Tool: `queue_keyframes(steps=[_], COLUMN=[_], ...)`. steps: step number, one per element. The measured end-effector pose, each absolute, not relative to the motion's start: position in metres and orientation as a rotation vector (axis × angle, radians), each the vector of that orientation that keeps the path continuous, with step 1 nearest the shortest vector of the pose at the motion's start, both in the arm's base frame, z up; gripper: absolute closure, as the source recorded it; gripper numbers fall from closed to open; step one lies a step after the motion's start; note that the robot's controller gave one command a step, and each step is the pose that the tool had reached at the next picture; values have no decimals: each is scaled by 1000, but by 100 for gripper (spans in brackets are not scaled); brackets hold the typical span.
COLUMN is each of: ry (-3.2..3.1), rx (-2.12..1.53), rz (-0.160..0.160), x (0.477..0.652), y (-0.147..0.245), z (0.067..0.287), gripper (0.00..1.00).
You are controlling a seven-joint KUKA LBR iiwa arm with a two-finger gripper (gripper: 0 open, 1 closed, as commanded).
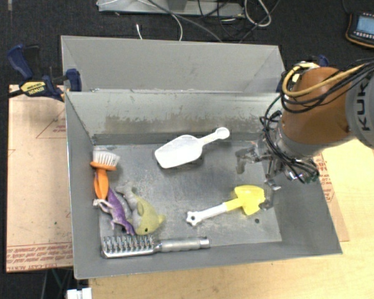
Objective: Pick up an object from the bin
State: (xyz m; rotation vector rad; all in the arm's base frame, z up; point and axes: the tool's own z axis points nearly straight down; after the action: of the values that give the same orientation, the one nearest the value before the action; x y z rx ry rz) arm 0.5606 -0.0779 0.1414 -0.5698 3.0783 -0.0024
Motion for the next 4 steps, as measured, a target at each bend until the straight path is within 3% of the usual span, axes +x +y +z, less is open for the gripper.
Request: queue_keyframes(steps=[2,3,4], ry=[3045,3093,3093], rx=[-716,-537,-538], rz=[-1,5,5], x=[547,537,537], y=[-57,-63,-63], z=[69,70,70], gripper=[0,100,100])
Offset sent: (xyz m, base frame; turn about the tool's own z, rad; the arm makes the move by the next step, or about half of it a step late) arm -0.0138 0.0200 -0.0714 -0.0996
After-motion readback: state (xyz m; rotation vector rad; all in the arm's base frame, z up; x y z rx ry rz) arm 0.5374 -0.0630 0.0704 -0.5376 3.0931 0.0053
